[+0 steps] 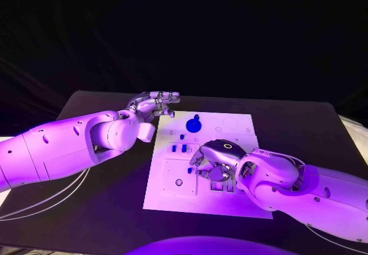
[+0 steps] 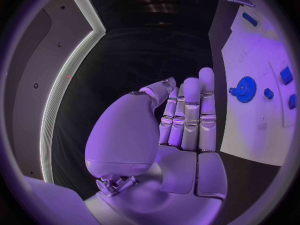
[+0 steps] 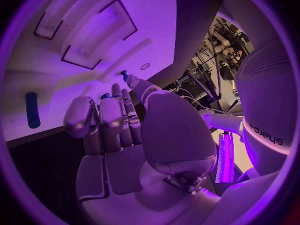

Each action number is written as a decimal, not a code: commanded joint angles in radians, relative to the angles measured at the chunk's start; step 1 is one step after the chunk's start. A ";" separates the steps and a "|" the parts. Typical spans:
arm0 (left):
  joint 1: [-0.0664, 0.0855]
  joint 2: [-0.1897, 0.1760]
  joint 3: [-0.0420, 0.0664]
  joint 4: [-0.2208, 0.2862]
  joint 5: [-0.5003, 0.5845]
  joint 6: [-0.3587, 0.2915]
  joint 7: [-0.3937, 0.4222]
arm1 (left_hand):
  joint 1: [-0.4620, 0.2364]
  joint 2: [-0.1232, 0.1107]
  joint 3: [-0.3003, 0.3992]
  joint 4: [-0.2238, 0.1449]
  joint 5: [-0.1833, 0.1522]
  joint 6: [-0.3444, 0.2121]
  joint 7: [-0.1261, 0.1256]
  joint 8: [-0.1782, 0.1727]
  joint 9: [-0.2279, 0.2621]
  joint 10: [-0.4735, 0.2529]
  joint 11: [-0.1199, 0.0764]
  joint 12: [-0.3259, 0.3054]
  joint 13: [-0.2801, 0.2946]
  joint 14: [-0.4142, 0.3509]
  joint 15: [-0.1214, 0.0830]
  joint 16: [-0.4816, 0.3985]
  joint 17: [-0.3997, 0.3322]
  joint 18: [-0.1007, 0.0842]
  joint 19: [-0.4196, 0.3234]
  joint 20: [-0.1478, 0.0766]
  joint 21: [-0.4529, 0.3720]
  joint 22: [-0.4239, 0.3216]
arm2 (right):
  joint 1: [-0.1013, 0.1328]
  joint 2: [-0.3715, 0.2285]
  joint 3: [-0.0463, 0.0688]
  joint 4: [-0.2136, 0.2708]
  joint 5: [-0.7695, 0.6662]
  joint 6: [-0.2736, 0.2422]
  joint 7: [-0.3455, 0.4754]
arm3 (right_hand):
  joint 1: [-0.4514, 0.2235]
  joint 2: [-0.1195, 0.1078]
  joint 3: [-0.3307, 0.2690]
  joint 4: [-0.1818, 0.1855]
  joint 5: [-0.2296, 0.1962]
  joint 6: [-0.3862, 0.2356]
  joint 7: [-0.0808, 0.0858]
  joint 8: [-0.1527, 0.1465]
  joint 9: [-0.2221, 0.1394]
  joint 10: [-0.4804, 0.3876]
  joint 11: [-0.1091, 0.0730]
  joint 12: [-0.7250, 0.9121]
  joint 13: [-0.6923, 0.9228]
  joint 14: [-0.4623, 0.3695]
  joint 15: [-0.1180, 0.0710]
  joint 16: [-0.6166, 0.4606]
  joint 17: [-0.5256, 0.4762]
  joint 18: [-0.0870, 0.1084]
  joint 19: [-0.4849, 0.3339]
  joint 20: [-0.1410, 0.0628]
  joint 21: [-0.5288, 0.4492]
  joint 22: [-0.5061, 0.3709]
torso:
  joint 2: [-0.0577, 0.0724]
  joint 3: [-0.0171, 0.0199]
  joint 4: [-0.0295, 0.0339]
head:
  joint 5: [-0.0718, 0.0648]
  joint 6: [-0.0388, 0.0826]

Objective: Assemble the parts on the task board

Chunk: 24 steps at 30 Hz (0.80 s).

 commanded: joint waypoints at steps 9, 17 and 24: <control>0.000 0.003 0.001 -0.003 -0.009 0.022 0.001 | -0.002 0.008 -0.005 0.002 -0.006 -0.003 -0.002 0.006 -0.001 -0.008 -0.001 0.001 -0.001 -0.006 0.000 -0.004 -0.001 0.011 -0.001 0.000 -0.005 -0.001 | 0.003 -0.003 0.001 -0.005 0.019 -0.011 -0.014 | 0.002 -0.005 -0.006 -0.001 0.007 -0.009 0.001 0.000 0.002 0.001 -0.003 0.006 0.000 0.009 0.007 -0.003 -0.001 0.010 0.000 0.004 -0.002 0.000 | 0.001 -0.0008 0.0034 | -0.004 0.004; 0.000 0.003 0.001 -0.004 -0.023 0.029 0.000 | -0.001 0.008 -0.006 0.001 -0.007 -0.004 -0.001 0.006 -0.001 -0.009 -0.001 0.001 -0.001 -0.007 0.000 -0.003 -0.002 0.011 -0.001 0.000 -0.005 -0.001 | 0.017 -0.037 0.006 0.015 0.015 -0.030 -0.027 | 0.011 0.001 -0.001 -0.004 0.011 -0.007 0.002 0.001 0.002 0.006 -0.003 0.011 0.000 0.009 0.007 -0.002 -0.001 0.009 0.002 0.004 -0.001 0.002 | 0.001 -0.0003 0.0011 | -0.013 0.014; 0.000 0.002 0.000 -0.003 -0.036 0.033 0.001 | -0.001 0.009 -0.007 0.001 -0.007 -0.004 -0.001 0.006 -0.002 -0.010 0.000 0.002 -0.002 -0.007 0.000 -0.003 -0.002 0.011 -0.001 0.000 -0.006 -0.002 | 0.091 -0.133 0.009 0.040 0.024 0.019 -0.057 | -0.006 -0.032 -0.039 -0.001 0.008 -0.040 -0.010 -0.004 -0.001 -0.045 -0.003 -0.006 -0.003 0.003 0.008 -0.015 -0.020 0.012 -0.006 0.008 -0.008 -0.010 | 0.000 -0.0020 0.0009 | -0.028 0.023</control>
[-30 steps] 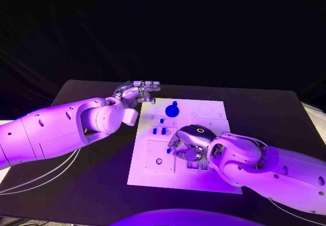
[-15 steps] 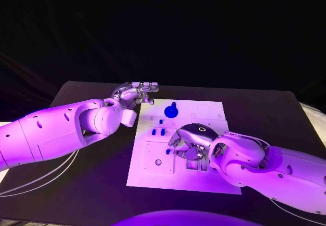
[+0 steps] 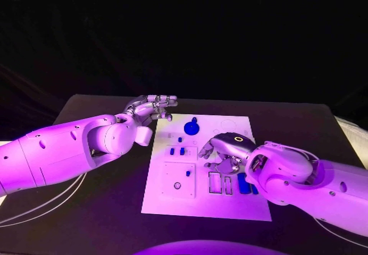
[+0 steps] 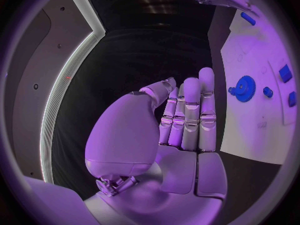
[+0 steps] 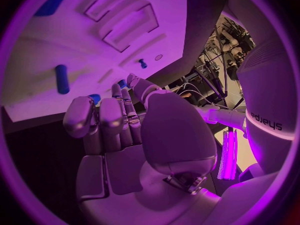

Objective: Assemble the parts on the task board

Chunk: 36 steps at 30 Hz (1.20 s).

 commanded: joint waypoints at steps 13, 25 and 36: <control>0.000 0.004 0.000 -0.001 -0.027 0.030 0.007 | -0.001 0.008 -0.008 0.001 -0.007 -0.004 -0.001 0.006 -0.002 -0.011 0.000 0.002 -0.002 -0.007 0.000 -0.003 -0.001 0.011 -0.001 0.000 -0.006 -0.001 | 0.060 -0.101 -0.006 -0.023 -0.048 0.097 -0.062 | 0.036 0.000 -0.179 0.025 0.003 -0.051 -0.027 -0.002 0.000 -0.113 0.014 -0.011 0.002 -0.002 0.018 -0.027 -0.040 0.015 -0.018 0.018 -0.025 -0.032 | -0.001 0.0020 -0.0028 | -0.018 0.017; -0.002 0.008 0.000 -0.004 -0.033 0.033 0.006 | -0.001 0.008 -0.008 0.001 -0.007 -0.004 -0.001 0.006 -0.002 -0.011 0.000 0.002 -0.002 -0.007 0.000 -0.003 -0.001 0.011 -0.001 0.000 -0.006 -0.001 | 0.045 -0.050 -0.011 -0.060 -0.046 0.139 -0.047 | 0.071 0.053 -0.187 0.035 0.007 -0.004 -0.017 0.006 0.004 -0.035 -0.006 0.046 0.005 -0.001 0.002 -0.029 -0.047 0.014 -0.012 0.007 -0.023 -0.028 | 0.001 -0.0002 -0.0024 | -0.016 0.015; -0.002 0.007 0.000 -0.002 -0.034 0.034 0.006 | -0.001 0.008 -0.008 0.001 -0.007 -0.004 -0.001 0.006 -0.002 -0.011 0.000 0.002 -0.002 -0.007 0.000 -0.003 -0.001 0.011 -0.001 0.000 -0.006 -0.001 | 0.036 -0.025 -0.012 -0.080 -0.049 0.161 -0.042 | 0.096 0.084 -0.124 0.039 -0.017 0.073 -0.022 0.021 0.010 0.052 -0.023 0.058 0.000 0.007 -0.011 -0.016 -0.033 0.011 0.002 -0.006 -0.012 -0.010 | 0.000 -0.0001 -0.0016 | -0.012 0.008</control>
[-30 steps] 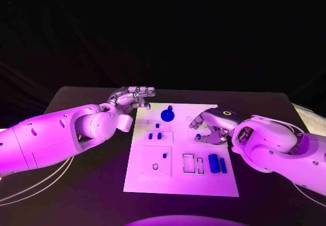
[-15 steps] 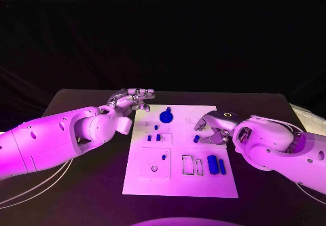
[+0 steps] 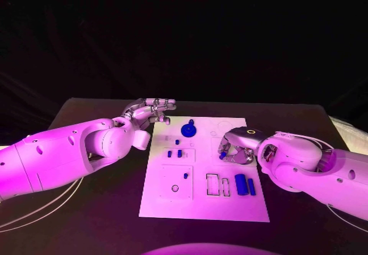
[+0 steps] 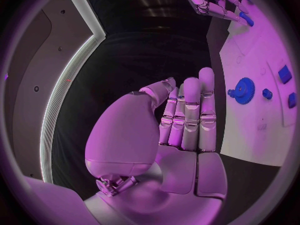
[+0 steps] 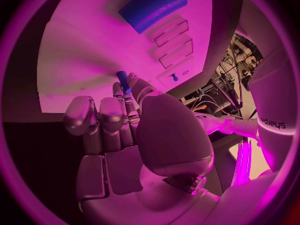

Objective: Assemble the parts on the task board

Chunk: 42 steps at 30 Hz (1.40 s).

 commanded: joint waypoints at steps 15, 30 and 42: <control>0.000 0.002 0.001 0.002 -0.006 0.020 0.005 | -0.001 0.008 -0.005 -0.002 -0.003 -0.004 -0.001 0.006 -0.002 -0.007 0.003 0.002 -0.001 -0.007 0.000 -0.003 -0.002 0.011 -0.001 0.000 -0.006 -0.001 | -0.011 0.023 -0.001 -0.022 -0.042 -0.030 0.005 | 0.010 0.020 0.086 0.000 -0.038 0.053 -0.007 0.008 0.001 0.061 -0.010 -0.016 0.000 0.012 -0.018 0.028 0.025 0.006 0.016 -0.015 0.022 0.027 | -0.001 0.0002 -0.0004 | 0.001 -0.004; -0.001 0.004 0.001 -0.004 -0.006 0.021 0.006 | -0.001 0.010 -0.007 -0.002 -0.004 -0.005 -0.001 0.007 -0.002 -0.008 0.003 0.005 -0.001 -0.008 0.000 -0.003 -0.003 0.011 -0.001 0.000 -0.008 -0.002 | 0.014 -0.045 0.010 0.088 0.048 -0.207 0.025 | 0.016 0.026 0.125 -0.011 -0.057 0.077 -0.012 0.015 0.006 0.094 -0.019 -0.017 0.002 0.018 -0.024 0.050 0.050 0.001 0.031 -0.022 0.039 0.055 | -0.002 0.0002 -0.0014 | 0.000 -0.002; -0.002 0.008 0.001 -0.005 -0.006 0.023 0.007 | 0.000 0.011 -0.008 -0.003 -0.003 -0.005 -0.001 0.008 -0.002 -0.008 0.003 0.006 -0.001 -0.008 0.000 -0.003 -0.004 0.011 -0.001 0.000 -0.008 -0.003 | -0.009 0.027 0.009 0.133 0.162 -0.178 0.068 | 0.014 0.022 0.128 -0.012 -0.056 0.077 -0.012 0.014 0.006 0.094 -0.018 -0.019 0.001 0.018 -0.024 0.049 0.048 0.002 0.029 -0.023 0.038 0.052 | -0.002 -0.0005 0.0003 | 0.014 -0.009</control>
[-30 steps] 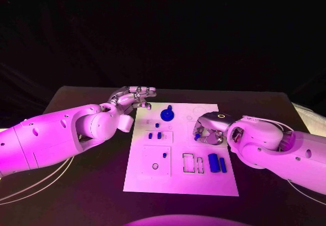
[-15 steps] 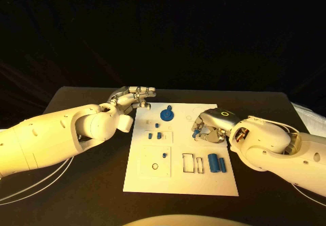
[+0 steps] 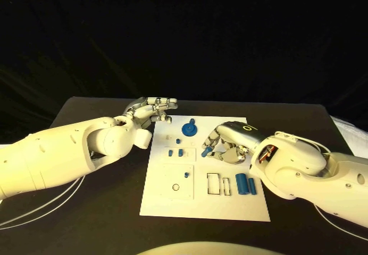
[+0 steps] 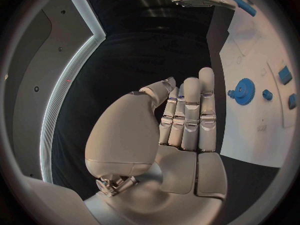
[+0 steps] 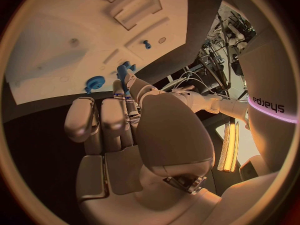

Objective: Assemble the parts on the task board

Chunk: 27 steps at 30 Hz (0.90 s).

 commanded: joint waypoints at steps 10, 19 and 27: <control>-0.001 0.008 0.001 0.002 -0.004 0.021 0.007 | 0.000 0.011 -0.005 0.000 -0.003 -0.005 -0.001 0.004 -0.002 -0.005 -0.001 0.006 -0.001 -0.008 0.000 -0.003 -0.001 0.011 -0.001 0.000 -0.004 -0.001 | -0.082 0.122 -0.005 -0.017 0.076 0.047 0.086 | -0.005 0.005 0.014 -0.001 0.007 0.002 0.004 0.000 0.001 0.005 0.000 0.001 0.000 0.017 -0.009 0.004 -0.004 0.003 0.003 -0.003 0.001 -0.008 | 0.001 -0.0019 0.0002 | 0.023 -0.012; -0.001 0.009 0.001 0.004 -0.004 0.021 0.006 | 0.000 0.011 -0.005 0.000 -0.003 -0.005 -0.001 0.004 -0.002 -0.005 -0.001 0.006 -0.001 -0.008 0.000 -0.003 -0.001 0.011 -0.001 0.000 -0.004 -0.001 | -0.118 0.175 -0.012 -0.065 0.034 0.078 0.099 | -0.007 0.005 0.016 -0.001 0.008 0.001 0.004 -0.001 0.001 0.005 0.000 -0.001 0.000 0.016 -0.009 0.003 -0.005 0.003 0.003 -0.003 0.001 -0.009 | 0.000 -0.0009 -0.0002 | 0.032 -0.020; -0.001 0.009 0.001 0.003 -0.004 0.023 0.006 | 0.000 0.011 -0.005 0.000 -0.003 -0.005 -0.001 0.004 -0.002 -0.005 -0.001 0.006 -0.001 -0.008 0.000 -0.003 -0.001 0.011 -0.001 0.000 -0.004 -0.001 | -0.130 0.197 -0.016 -0.090 0.000 0.090 0.090 | -0.008 0.004 0.017 -0.002 0.009 0.001 0.005 -0.001 0.001 0.005 0.001 -0.002 0.000 0.016 -0.008 0.005 -0.004 0.003 0.003 -0.003 0.001 -0.009 | 0.001 0.0004 0.0002 | 0.037 -0.023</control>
